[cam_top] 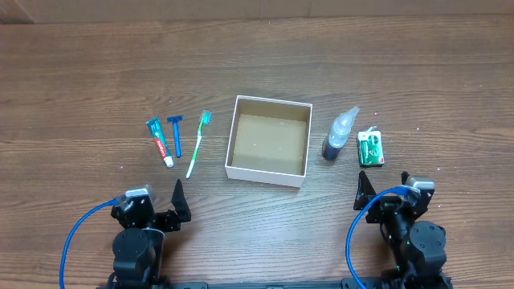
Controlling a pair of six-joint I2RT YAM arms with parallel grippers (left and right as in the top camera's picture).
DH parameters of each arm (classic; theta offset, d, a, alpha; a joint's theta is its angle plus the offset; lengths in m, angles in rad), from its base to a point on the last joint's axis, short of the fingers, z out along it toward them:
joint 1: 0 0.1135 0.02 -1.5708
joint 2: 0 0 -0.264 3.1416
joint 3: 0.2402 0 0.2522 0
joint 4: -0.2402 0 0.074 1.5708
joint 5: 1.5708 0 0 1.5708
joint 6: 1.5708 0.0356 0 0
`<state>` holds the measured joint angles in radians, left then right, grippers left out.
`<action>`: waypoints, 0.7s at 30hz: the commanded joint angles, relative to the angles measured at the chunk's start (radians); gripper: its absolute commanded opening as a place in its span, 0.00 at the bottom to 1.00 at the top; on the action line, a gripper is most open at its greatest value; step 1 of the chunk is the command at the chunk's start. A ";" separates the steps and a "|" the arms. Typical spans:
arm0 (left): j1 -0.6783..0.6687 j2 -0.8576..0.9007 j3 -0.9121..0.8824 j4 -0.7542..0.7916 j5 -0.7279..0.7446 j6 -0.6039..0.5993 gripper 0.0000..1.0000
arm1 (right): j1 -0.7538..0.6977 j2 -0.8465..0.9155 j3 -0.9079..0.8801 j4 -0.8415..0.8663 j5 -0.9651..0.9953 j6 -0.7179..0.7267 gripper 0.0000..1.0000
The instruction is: Pack container
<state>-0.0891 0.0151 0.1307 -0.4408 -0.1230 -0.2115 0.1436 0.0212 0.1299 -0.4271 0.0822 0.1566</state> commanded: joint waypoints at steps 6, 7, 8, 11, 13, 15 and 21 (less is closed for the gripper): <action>0.008 -0.010 -0.004 0.001 0.012 -0.021 1.00 | -0.003 -0.010 -0.006 0.011 0.003 -0.001 1.00; 0.008 -0.010 -0.004 0.001 0.012 -0.021 1.00 | -0.003 -0.010 -0.006 0.029 0.003 -0.001 1.00; 0.008 -0.010 -0.004 0.001 0.012 -0.021 1.00 | -0.003 -0.010 -0.006 0.055 0.003 0.000 1.00; 0.008 -0.010 -0.004 0.001 0.012 -0.021 1.00 | -0.003 -0.010 -0.006 0.128 -0.090 0.058 1.00; 0.008 -0.010 -0.004 0.001 0.012 -0.021 1.00 | -0.003 -0.010 -0.002 0.187 -0.148 0.140 1.00; 0.008 -0.010 -0.004 0.001 0.012 -0.021 1.00 | -0.003 -0.007 0.041 0.190 -0.188 0.166 1.00; 0.008 -0.010 -0.004 0.001 0.012 -0.021 1.00 | -0.003 0.222 0.398 -0.123 -0.153 0.166 1.00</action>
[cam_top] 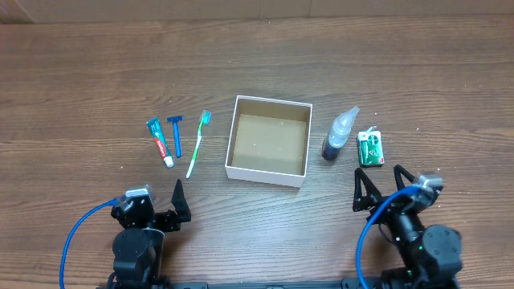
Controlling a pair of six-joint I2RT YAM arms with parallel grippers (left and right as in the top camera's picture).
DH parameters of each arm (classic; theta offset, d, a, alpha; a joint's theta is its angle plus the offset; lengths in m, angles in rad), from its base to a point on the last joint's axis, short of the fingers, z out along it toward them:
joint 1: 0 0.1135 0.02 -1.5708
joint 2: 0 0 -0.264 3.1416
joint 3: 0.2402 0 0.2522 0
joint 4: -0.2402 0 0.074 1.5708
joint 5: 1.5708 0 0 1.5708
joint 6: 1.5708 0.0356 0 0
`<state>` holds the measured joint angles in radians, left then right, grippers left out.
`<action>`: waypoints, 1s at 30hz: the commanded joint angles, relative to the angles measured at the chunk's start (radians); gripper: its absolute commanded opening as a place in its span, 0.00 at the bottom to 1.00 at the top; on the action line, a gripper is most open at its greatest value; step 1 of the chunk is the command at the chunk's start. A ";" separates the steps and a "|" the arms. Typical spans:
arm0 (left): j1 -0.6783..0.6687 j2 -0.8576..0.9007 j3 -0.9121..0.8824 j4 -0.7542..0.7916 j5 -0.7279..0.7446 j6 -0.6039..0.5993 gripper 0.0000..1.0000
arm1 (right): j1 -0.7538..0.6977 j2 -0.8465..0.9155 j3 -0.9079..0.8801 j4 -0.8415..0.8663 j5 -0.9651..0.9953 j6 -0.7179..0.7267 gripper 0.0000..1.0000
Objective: Pack container
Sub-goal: 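Reach the right gripper to the soap pump bottle and grasp it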
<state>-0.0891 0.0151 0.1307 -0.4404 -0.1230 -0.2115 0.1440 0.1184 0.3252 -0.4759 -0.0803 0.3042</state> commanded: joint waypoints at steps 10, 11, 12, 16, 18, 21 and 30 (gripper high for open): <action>0.008 -0.010 -0.004 0.000 0.012 -0.021 1.00 | -0.004 0.838 0.998 -0.500 -0.307 0.011 1.00; 0.008 -0.010 -0.004 0.000 0.012 -0.021 1.00 | -0.004 0.887 1.032 -0.505 -0.304 0.011 1.00; 0.008 -0.010 -0.004 0.000 0.012 -0.021 1.00 | -0.004 0.932 1.057 -0.511 -0.299 0.012 1.00; 0.008 -0.010 -0.004 0.000 0.012 -0.021 1.00 | 0.011 1.104 1.086 -0.539 -0.208 0.110 1.00; 0.008 -0.010 -0.004 0.000 0.012 -0.021 1.00 | 0.033 1.193 1.086 -0.561 -0.131 0.163 1.00; 0.008 -0.010 -0.004 0.000 0.012 -0.021 1.00 | 0.079 1.316 1.086 -0.582 0.006 0.214 1.00; 0.008 -0.010 -0.004 0.000 0.012 -0.021 1.00 | 0.092 1.511 1.081 -0.581 0.139 0.281 0.99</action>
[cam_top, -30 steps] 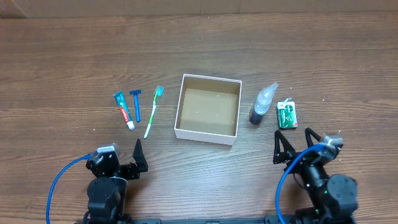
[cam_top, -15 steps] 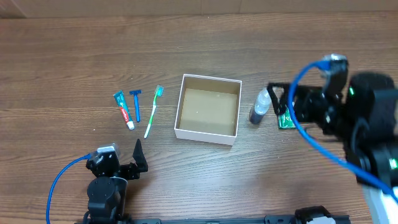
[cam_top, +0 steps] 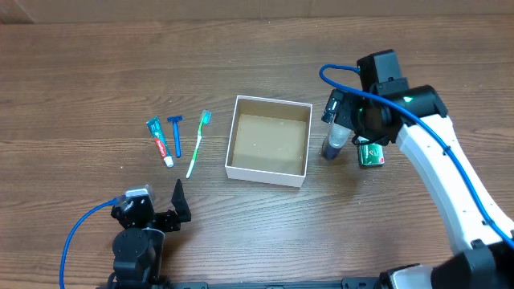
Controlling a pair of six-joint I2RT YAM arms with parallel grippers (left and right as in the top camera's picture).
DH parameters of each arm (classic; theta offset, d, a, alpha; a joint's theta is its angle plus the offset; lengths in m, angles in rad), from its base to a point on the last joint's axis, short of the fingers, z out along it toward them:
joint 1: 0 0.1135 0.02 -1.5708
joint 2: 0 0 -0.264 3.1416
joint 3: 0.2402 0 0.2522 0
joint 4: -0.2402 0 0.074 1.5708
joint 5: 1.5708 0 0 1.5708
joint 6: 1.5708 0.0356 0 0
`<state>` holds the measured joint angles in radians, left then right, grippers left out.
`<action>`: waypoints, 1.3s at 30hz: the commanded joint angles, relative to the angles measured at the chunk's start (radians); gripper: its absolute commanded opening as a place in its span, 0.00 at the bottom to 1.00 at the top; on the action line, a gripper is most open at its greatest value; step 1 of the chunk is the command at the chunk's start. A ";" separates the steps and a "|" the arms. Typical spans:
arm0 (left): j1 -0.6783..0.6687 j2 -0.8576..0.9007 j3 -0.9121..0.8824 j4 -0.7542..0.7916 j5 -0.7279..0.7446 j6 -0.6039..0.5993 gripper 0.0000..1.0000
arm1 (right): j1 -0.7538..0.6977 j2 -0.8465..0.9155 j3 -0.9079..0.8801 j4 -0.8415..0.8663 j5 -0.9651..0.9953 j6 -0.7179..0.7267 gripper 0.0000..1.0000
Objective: Pack container
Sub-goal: 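Reach the right gripper to the soap pump bottle and grasp it, then carry the bottle into the box's right corner and release it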
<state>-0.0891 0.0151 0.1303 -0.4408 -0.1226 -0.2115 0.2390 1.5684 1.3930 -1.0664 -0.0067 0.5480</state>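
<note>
A white open-topped cardboard box (cam_top: 268, 174) stands mid-table, nothing in it. Left of it lie a toothpaste tube (cam_top: 159, 140), a blue razor (cam_top: 176, 135) and a green toothbrush (cam_top: 197, 143). Right of the box stands a clear spray bottle (cam_top: 333, 143) with dark liquid, and beside it a green packet (cam_top: 370, 152). My right gripper (cam_top: 344, 120) hangs over the bottle's top, open, one finger on each side of it, partly covering the packet. My left gripper (cam_top: 180, 202) rests shut near the front edge, below the toothbrush.
The wooden table (cam_top: 96, 72) carries nothing else. The right arm's white link (cam_top: 442, 172) stretches from the front right corner across to the bottle, with a blue cable looping above its wrist.
The right arm has gone from the front right edge, fingers spread, to the spray bottle, where the gripper now hangs over its top. The left arm and all objects are unmoved.
Both arms first sat folded at the front edge with fingers together. Then the right gripper was open, still at the front. Now it is over the spray bottle beside the box. The box stays empty throughout.
</note>
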 commanded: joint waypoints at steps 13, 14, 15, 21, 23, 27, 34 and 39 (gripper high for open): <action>0.008 -0.010 -0.004 0.001 0.012 -0.021 1.00 | 0.006 0.145 0.014 0.046 0.032 0.040 0.64; 0.008 -0.010 -0.004 0.001 0.012 -0.021 1.00 | 0.006 0.145 0.014 0.042 0.032 0.040 0.63; 0.008 -0.010 -0.004 0.001 0.012 -0.021 1.00 | 0.006 0.145 0.014 0.038 0.032 0.040 0.63; 0.008 -0.010 -0.004 0.001 0.012 -0.021 1.00 | 0.009 0.145 0.014 0.001 0.031 0.040 0.62; 0.008 -0.010 -0.004 0.001 0.012 -0.021 1.00 | 0.009 0.145 0.014 -0.005 0.031 0.040 0.47; 0.008 -0.010 -0.004 0.001 0.012 -0.021 1.00 | 0.009 0.145 0.014 -0.023 0.032 0.039 0.42; 0.008 -0.010 -0.004 0.001 0.012 -0.021 1.00 | 0.010 0.047 0.089 -0.088 0.103 0.016 0.43; 0.008 -0.010 -0.004 0.001 0.012 -0.021 1.00 | 0.086 -0.092 0.241 -0.164 0.103 -0.030 0.41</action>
<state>-0.0891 0.0151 0.1303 -0.4408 -0.1226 -0.2115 0.2512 1.6501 1.4750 -1.2213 0.0708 0.5499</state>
